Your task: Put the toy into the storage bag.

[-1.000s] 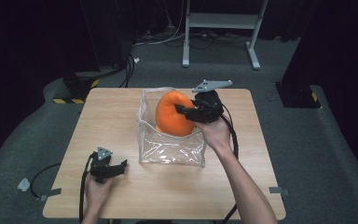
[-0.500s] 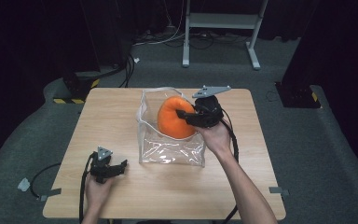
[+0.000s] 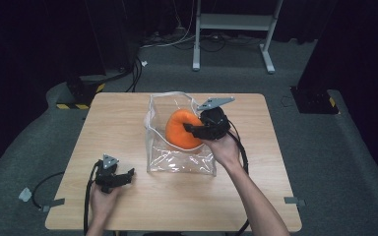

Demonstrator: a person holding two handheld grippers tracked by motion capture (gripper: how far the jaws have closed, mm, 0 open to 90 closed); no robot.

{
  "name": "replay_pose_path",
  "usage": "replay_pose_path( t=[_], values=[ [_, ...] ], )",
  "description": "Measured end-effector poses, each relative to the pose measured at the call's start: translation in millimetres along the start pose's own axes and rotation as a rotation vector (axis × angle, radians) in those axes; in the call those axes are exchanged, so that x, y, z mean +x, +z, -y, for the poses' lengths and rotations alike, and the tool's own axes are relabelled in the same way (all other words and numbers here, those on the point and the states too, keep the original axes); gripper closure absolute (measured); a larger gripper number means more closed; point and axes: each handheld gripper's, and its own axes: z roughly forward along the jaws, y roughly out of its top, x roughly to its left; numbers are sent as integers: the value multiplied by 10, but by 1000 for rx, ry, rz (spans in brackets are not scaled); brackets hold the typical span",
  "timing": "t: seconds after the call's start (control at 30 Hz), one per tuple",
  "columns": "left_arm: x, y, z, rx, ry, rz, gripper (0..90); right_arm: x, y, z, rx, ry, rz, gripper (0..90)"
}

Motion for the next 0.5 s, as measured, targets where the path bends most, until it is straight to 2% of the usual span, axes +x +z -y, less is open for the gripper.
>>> replay_pose_path(
  t=[0.5],
  values=[
    [-3, 3, 1, -4, -3, 0, 209, -46, 131, 170, 80, 25, 23, 560]
  ],
)
